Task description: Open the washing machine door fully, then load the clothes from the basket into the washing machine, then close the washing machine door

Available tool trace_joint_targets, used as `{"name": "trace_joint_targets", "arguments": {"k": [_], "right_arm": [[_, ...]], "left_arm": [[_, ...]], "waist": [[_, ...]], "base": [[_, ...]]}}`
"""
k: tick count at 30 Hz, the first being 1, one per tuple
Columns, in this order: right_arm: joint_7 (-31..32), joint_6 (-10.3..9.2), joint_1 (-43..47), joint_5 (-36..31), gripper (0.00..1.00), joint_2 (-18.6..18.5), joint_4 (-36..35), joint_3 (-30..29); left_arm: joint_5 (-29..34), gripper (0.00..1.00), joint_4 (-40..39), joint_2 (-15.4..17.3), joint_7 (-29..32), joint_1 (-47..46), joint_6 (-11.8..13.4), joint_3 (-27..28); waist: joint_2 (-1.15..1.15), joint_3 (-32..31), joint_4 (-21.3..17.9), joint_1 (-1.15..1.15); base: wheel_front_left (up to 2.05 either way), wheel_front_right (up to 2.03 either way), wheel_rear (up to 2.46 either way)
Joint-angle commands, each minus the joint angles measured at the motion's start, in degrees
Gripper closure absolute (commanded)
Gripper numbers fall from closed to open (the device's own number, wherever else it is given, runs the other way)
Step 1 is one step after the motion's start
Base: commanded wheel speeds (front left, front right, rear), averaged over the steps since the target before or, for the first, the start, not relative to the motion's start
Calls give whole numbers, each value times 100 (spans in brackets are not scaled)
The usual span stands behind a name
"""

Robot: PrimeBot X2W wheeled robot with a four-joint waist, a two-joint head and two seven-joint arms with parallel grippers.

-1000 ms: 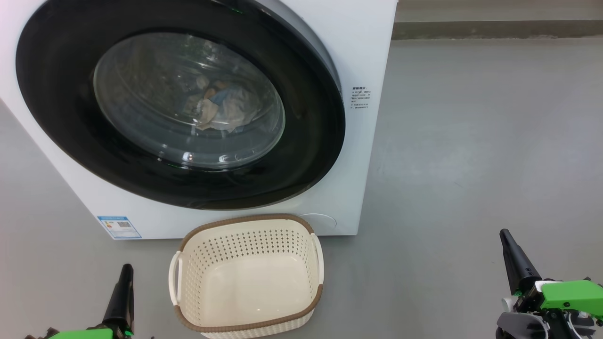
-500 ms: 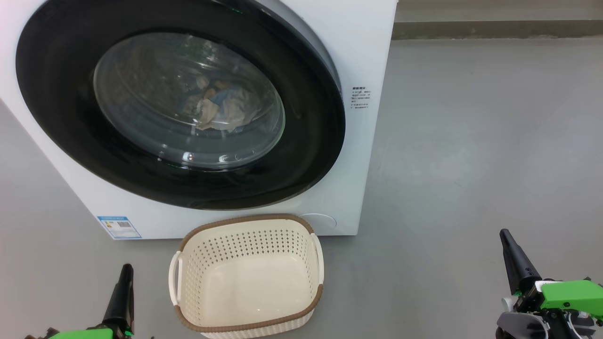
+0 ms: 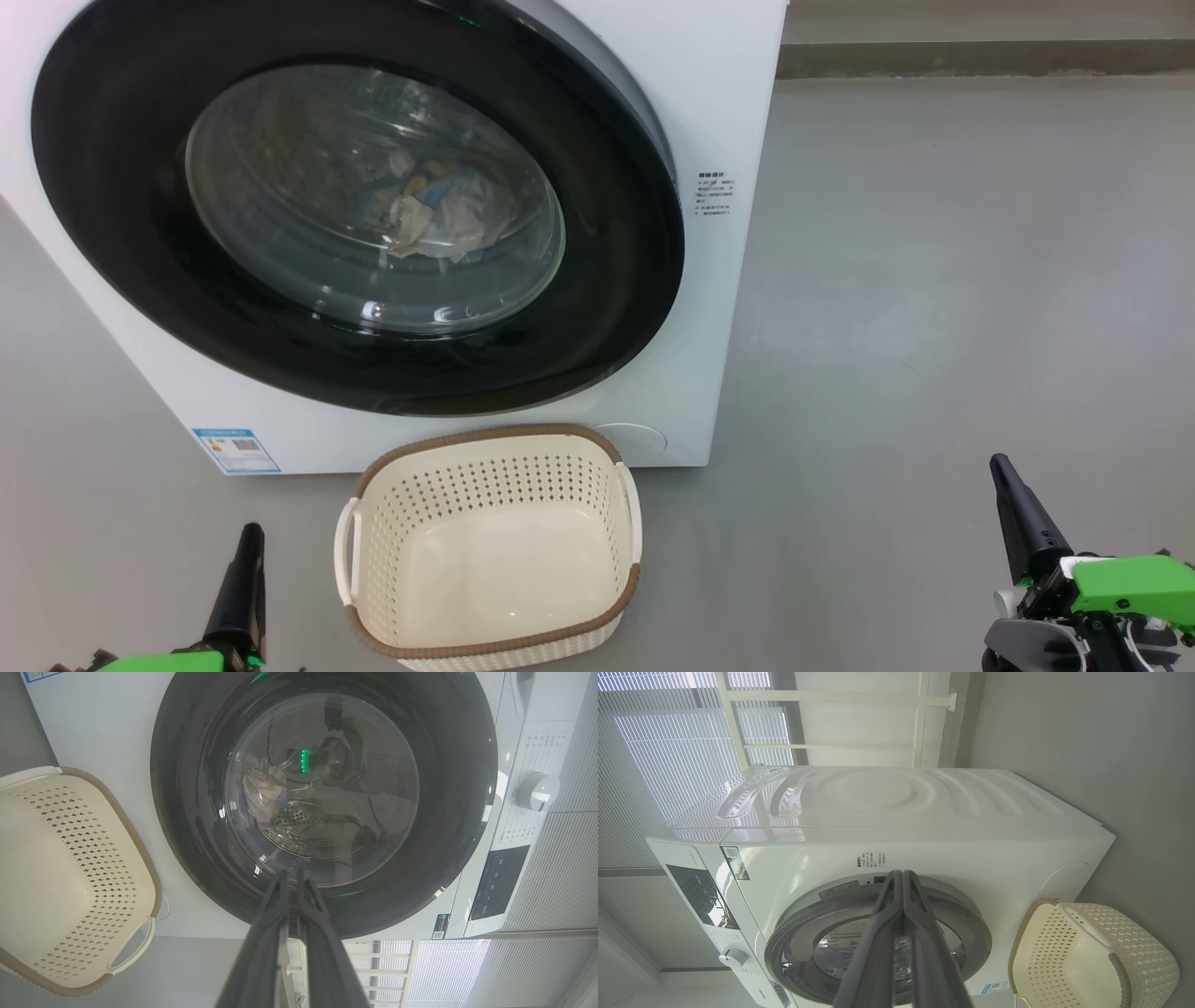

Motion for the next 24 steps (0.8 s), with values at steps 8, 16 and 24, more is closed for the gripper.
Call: {"name": "trace_joint_targets", "arguments": {"k": [8, 16, 24], "right_arm": [[39, 11, -294, -14, 100, -56, -167, 107], [40, 11, -294, -15, 100, -56, -167, 106], [41, 11, -294, -15, 100, -55, -167, 105]], "left_arm": [[-46, 100, -183, 50, 36, -245, 3, 163], [-46, 100, -183, 50, 36, -245, 3, 163], [-46, 100, -183, 50, 36, -245, 3, 163]], "waist": [[0, 0, 0, 0], [0, 0, 0, 0], [0, 0, 0, 0]], "base": [[0, 0, 0], [0, 0, 0], [0, 0, 0]]}}
